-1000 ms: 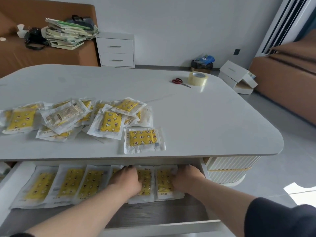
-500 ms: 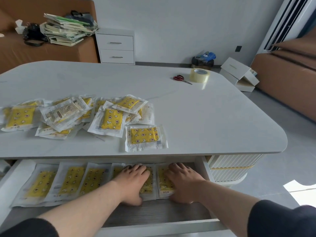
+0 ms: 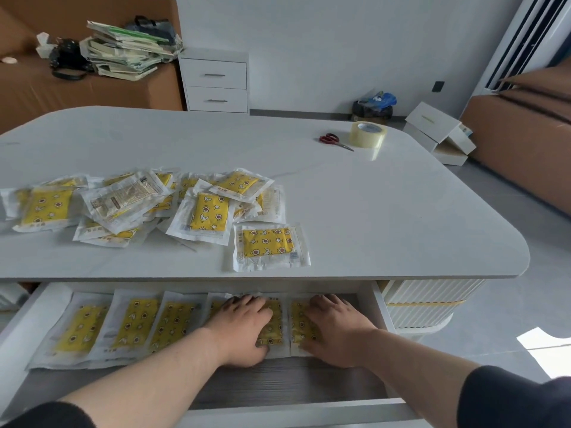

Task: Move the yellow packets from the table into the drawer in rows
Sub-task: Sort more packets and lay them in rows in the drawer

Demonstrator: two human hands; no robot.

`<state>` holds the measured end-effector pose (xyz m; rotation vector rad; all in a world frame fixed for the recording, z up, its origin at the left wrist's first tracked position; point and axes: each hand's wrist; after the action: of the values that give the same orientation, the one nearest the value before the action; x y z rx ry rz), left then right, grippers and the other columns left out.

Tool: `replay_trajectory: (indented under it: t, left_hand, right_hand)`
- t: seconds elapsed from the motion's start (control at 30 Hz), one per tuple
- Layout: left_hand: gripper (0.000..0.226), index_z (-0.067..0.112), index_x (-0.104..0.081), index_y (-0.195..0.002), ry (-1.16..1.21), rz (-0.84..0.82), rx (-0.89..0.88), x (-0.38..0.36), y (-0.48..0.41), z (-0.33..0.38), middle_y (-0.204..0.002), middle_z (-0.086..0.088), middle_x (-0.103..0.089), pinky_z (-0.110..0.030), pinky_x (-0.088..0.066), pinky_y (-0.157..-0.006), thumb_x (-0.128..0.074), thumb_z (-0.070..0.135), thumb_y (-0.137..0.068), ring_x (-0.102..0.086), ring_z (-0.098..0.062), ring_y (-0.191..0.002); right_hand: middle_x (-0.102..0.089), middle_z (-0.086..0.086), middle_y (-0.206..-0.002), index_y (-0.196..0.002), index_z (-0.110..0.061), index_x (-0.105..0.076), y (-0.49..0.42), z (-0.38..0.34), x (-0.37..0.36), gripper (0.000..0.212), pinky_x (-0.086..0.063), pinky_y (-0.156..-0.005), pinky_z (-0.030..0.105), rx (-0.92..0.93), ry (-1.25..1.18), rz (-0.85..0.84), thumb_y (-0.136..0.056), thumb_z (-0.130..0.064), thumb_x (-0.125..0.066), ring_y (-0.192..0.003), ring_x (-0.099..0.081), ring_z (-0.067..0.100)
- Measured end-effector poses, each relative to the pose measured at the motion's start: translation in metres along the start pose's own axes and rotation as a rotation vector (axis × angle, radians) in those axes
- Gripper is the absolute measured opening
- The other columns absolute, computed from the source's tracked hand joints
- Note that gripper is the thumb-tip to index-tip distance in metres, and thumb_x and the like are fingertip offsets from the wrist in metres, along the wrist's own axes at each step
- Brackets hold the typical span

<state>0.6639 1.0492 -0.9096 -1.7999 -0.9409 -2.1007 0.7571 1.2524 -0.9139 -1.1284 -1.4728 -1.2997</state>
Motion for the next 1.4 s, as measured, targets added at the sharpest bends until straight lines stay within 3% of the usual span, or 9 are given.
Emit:
replay_trajectory:
  t: [0.13,0.4,0.7,0.83,0.93,1.0,1.07,1.2,1.4]
  left_hand:
    - [0.05,0.02,-0.044,-0.136,0.083,0.05,0.019,-0.005,0.0,-0.003,-0.149,0.0,-0.032,-0.037,-0.021,-0.116,-0.052,0.035,-0.089,-0.025,-0.021,-0.14]
    - [0.047,0.022,-0.046,-0.135,0.098,0.068,0.024,-0.006,0.002,-0.002,-0.151,0.003,-0.032,-0.037,-0.023,-0.116,-0.055,0.034,-0.091,-0.027,-0.02,-0.14]
    - [0.042,0.018,-0.045,-0.132,0.086,0.043,-0.069,0.033,0.045,0.011,-0.138,-0.001,-0.041,-0.041,-0.032,-0.109,-0.052,0.031,-0.092,-0.033,-0.021,-0.133]
    - [0.032,0.017,-0.056,-0.108,0.092,0.138,-0.066,0.066,0.074,0.011,-0.116,-0.002,-0.054,-0.037,-0.042,-0.095,-0.046,0.044,-0.093,-0.049,-0.022,-0.114]
    - [0.03,0.02,-0.061,-0.093,0.189,0.321,-0.02,0.097,0.093,0.0,-0.099,0.002,-0.061,-0.027,-0.041,-0.074,-0.044,0.046,-0.093,-0.057,-0.016,-0.093]
    - [0.03,0.021,-0.056,-0.073,0.347,0.487,0.071,0.116,0.098,-0.017,-0.076,0.008,-0.058,-0.025,-0.038,-0.062,-0.048,0.042,-0.092,-0.053,-0.01,-0.07]
    - [0.033,0.017,-0.053,-0.065,0.526,0.643,0.242,0.128,0.094,-0.041,-0.061,0.007,-0.053,-0.024,-0.037,-0.056,-0.053,0.037,-0.091,-0.047,-0.007,-0.057]
    - [0.02,0.019,-0.059,-0.074,0.685,0.775,0.547,0.139,0.071,-0.084,-0.073,0.005,-0.063,-0.028,-0.045,-0.059,-0.058,0.034,-0.088,-0.059,-0.013,-0.067]
    - [0.032,0.016,-0.055,-0.094,0.577,0.613,0.688,0.132,0.037,-0.108,-0.096,-0.005,-0.06,-0.03,-0.041,-0.066,-0.058,0.046,-0.086,-0.054,-0.02,-0.081]
  right_hand:
    - [-0.049,0.001,-0.135,-0.131,-0.022,-0.055,-0.004,0.001,-0.004,0.046,-0.035,-0.11,0.034,-0.08,-0.148,0.027,-0.09,-0.043,-0.053,-0.128,-0.04,0.022]
    - [-0.048,0.002,-0.13,-0.127,-0.023,-0.057,-0.009,0.004,-0.007,0.043,-0.038,-0.106,0.034,-0.14,-0.151,-0.027,-0.088,-0.041,-0.06,-0.124,-0.041,0.023]
    - [-0.048,0.002,-0.139,-0.134,-0.028,-0.05,0.018,-0.037,0.057,0.046,-0.044,-0.101,0.037,-0.084,-0.094,-0.3,-0.09,-0.042,-0.05,-0.126,-0.049,0.026]
    - [-0.058,-0.007,-0.132,-0.122,-0.031,-0.061,0.038,-0.063,0.104,0.039,-0.045,-0.099,0.034,-0.044,-0.168,-0.341,-0.087,-0.044,-0.054,-0.12,-0.056,0.018]
    - [-0.069,-0.018,-0.105,-0.096,-0.037,-0.07,0.042,-0.078,0.143,0.017,-0.051,-0.09,0.024,0.031,-0.341,-0.242,-0.084,-0.041,-0.058,-0.099,-0.065,0.002]
    - [-0.067,-0.022,-0.088,-0.093,-0.037,-0.07,0.037,-0.084,0.161,0.012,-0.049,-0.073,0.009,0.031,-0.466,-0.105,-0.085,-0.037,-0.061,-0.082,-0.063,-0.007]
    - [-0.064,-0.021,-0.085,-0.098,-0.031,-0.071,0.025,-0.084,0.169,0.015,-0.049,-0.071,0.01,0.005,-0.526,0.044,-0.087,-0.033,-0.062,-0.081,-0.063,-0.005]
    - [-0.059,-0.018,-0.098,-0.111,-0.028,-0.068,-0.009,-0.075,0.164,0.023,-0.048,-0.085,0.018,-0.053,-0.452,0.231,-0.09,-0.031,-0.058,-0.098,-0.06,0.005]
    - [-0.052,-0.01,-0.135,-0.126,-0.026,-0.06,-0.041,-0.062,0.146,0.034,-0.037,-0.1,0.023,-0.033,-0.283,0.274,-0.094,-0.035,-0.055,-0.12,-0.047,0.016]
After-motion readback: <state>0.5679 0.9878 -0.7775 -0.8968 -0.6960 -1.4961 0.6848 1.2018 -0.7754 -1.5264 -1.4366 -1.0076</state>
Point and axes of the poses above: each hand's wrist, its own y-axis away from the middle knuckle, its own x-axis out of the back of the hand, z = x × y
